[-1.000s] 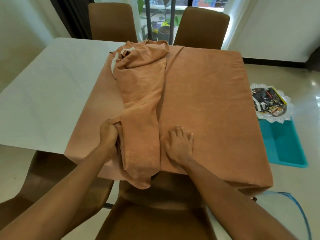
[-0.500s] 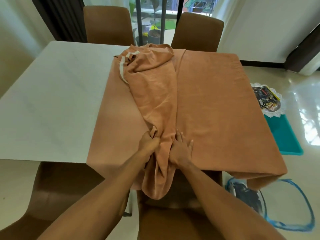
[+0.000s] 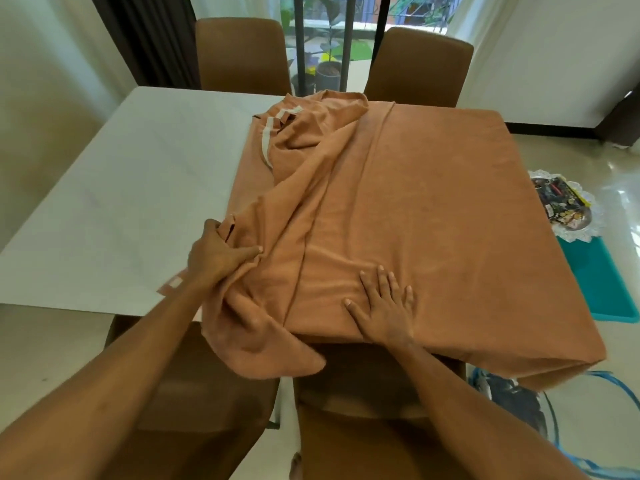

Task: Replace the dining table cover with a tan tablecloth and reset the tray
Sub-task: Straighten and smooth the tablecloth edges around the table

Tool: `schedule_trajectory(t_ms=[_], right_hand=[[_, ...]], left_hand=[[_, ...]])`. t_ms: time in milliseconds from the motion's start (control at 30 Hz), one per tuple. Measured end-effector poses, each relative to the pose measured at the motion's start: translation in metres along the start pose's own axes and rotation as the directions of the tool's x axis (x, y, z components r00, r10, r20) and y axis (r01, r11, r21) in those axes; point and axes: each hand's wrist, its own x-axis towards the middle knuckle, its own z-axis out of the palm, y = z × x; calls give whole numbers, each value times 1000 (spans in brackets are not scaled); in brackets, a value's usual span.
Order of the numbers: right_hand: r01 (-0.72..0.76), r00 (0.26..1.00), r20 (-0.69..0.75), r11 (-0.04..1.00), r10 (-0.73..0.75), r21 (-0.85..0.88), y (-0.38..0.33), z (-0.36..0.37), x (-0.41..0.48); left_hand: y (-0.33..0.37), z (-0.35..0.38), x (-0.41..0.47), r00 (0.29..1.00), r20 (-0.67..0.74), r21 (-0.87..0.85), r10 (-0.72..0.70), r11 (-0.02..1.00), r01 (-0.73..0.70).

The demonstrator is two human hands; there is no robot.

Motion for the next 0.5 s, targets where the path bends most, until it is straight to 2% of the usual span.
schedule_trajectory(t_ms=[67, 133, 233, 333, 400, 500], right_hand=[[-36, 999, 7, 998, 36, 44, -6, -3, 3], [-93, 994, -33, 977, 101, 190, -25, -5, 7], [-33, 986, -142, 945, 84, 326, -73, -7, 15], [48, 995, -97, 939, -15, 340, -117, 4, 25], [62, 998, -43, 954, -51, 292, -129, 18, 23], [118, 991, -73, 986, -110, 116, -124, 38, 12]], left_hand=[[-8, -12, 5, 997, -47, 282, 57, 959, -42], [-11, -16, 7, 997, -73, 428, 6, 904, 26], [-11, -9, -3, 989, -18, 419, -147, 897, 141], [-11, 14, -23, 978, 83, 344, -191, 927, 152], [-14, 34, -37, 971, 128, 355, -203, 923, 146], [-24, 59, -53, 961, 202, 342, -188, 933, 111]])
